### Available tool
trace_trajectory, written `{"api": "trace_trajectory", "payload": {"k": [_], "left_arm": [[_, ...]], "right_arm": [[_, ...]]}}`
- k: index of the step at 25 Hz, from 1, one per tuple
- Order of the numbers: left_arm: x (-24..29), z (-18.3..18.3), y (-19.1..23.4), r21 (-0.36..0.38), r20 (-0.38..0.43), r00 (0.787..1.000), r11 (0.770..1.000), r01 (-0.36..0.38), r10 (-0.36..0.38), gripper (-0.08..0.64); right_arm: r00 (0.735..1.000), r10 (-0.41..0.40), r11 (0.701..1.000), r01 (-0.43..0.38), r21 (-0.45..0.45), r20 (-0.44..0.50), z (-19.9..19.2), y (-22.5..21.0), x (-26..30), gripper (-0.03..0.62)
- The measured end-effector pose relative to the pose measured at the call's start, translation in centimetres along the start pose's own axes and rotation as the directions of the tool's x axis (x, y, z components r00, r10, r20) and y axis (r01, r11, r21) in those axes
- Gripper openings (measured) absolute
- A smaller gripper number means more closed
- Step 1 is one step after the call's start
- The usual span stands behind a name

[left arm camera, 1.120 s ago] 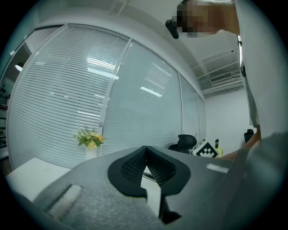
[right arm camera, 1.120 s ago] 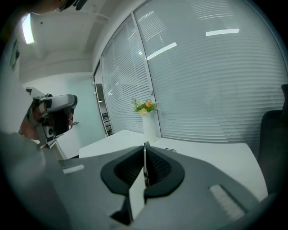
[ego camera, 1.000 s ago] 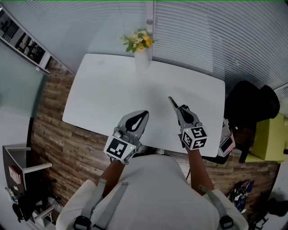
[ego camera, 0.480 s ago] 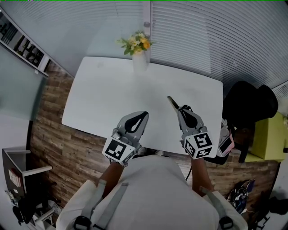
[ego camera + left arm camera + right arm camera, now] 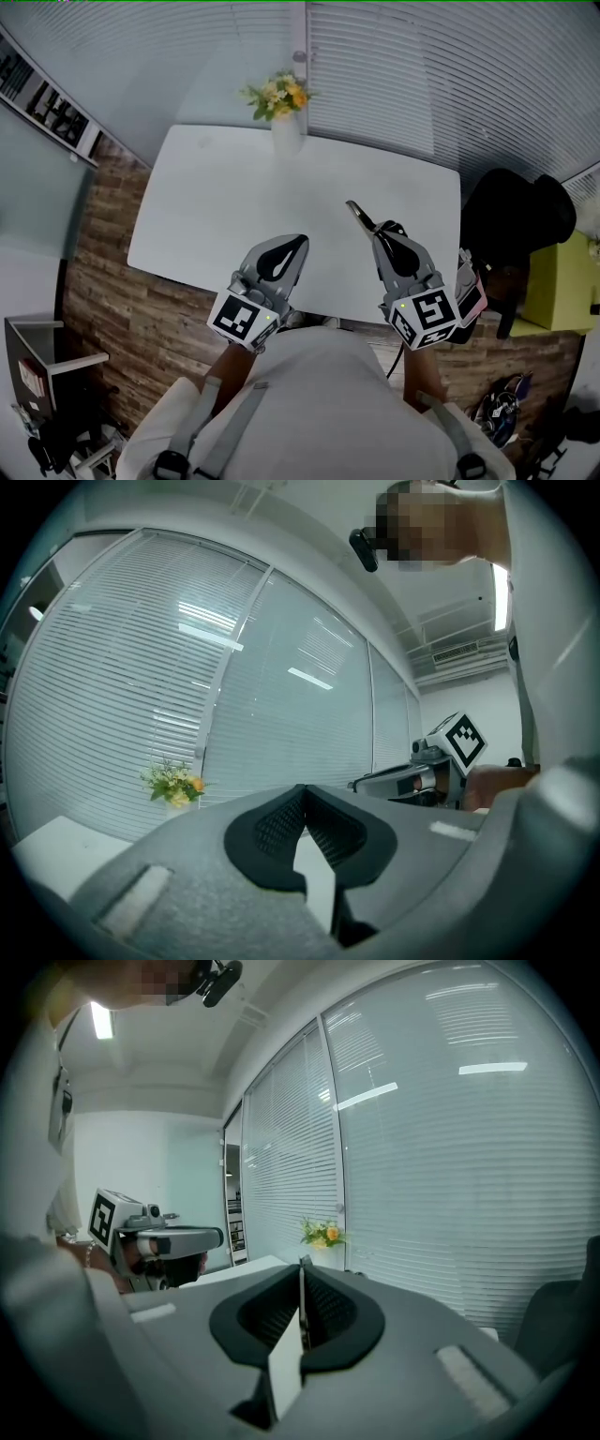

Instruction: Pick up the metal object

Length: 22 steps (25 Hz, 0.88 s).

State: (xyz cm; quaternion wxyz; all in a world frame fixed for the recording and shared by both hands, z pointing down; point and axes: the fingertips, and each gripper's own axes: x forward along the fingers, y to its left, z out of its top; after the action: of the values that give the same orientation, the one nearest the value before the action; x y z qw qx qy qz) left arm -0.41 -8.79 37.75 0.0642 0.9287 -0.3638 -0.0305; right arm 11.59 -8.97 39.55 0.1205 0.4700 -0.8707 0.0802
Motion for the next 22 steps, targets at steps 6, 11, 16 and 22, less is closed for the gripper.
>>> {"api": "trace_trajectory", "payload": {"k": [6, 11, 16, 22], "left_arm": [[0.1, 0.9, -0.3, 0.010, 0.008, 1.000, 1.000, 0.008, -0.008, 0.003], [0.0, 2.2, -0.6, 0.008, 0.017, 1.000, 1.000, 0.015, -0.015, 0.003], [0.0, 3.3, -0.7, 0.004, 0.024, 0.999, 1.000, 0.021, -0.021, 0.003], [-0.2, 5.0, -1.1, 0.007, 0.041, 0.999, 1.000, 0.029, -0.030, 0.003]], "right_arm": [[1.000, 0.010, 0.999, -0.009, -0.038, 0.016, 2.2, 0.7, -0.9, 0.012], [0.999, 0.013, 0.998, -0.011, -0.062, 0.035, 4.1, 1.1, -1.9, 0.012], [0.999, 0.016, 0.997, -0.013, -0.072, 0.049, 5.8, 1.7, -2.8, 0.012], [0.998, 0.013, 0.995, -0.006, -0.104, 0.060, 7.3, 1.9, -3.8, 0.012]]}}
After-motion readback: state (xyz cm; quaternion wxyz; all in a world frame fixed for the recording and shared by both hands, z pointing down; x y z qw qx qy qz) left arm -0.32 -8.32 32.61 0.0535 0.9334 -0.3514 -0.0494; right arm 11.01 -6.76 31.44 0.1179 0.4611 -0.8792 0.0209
